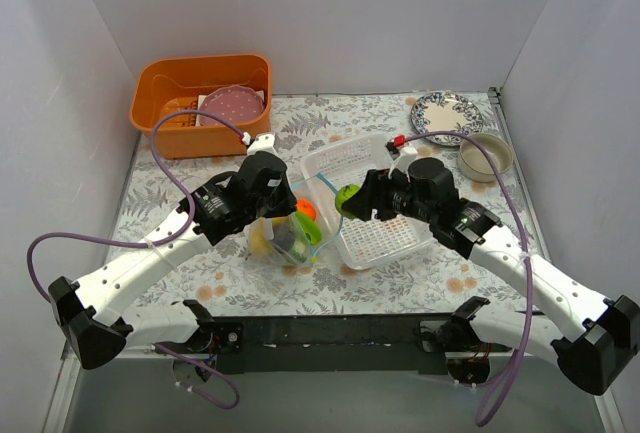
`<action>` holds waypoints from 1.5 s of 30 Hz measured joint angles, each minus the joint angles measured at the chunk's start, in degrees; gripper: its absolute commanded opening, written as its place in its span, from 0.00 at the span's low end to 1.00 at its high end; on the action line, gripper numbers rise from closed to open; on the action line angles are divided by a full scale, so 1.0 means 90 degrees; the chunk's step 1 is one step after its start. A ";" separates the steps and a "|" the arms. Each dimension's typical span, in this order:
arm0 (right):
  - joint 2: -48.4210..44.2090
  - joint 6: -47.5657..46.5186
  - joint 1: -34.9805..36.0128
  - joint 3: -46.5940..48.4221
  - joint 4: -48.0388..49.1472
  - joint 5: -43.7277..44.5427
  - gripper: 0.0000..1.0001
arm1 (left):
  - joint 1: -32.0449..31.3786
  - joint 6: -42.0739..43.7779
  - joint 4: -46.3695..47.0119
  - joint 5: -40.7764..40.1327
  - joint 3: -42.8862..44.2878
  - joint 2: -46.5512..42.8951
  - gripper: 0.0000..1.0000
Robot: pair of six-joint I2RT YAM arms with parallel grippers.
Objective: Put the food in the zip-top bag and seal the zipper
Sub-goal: Pick up the fake fruit from the bin, then place the fake fruit in the zipper food storage bag.
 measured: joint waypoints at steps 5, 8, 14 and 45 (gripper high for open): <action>0.0000 0.0022 0.0401 -0.0136 0.0260 0.0068 0.45 | 0.0000 0.0002 -0.0002 0.0002 0.0000 0.0000 0.00; 0.0109 0.0007 0.0612 -0.0124 0.0459 0.0063 0.46 | 0.0000 0.0000 0.0000 0.0007 -0.0005 0.0000 0.00; 0.0865 -0.0015 0.0833 0.0131 0.0532 0.0015 0.48 | 0.0000 -0.0012 0.0002 0.0063 -0.0010 0.0000 0.00; 0.0442 0.0032 0.1069 0.0563 -0.0075 0.1965 0.81 | 0.0000 -0.0046 -0.0005 0.0143 -0.0019 -0.0002 0.01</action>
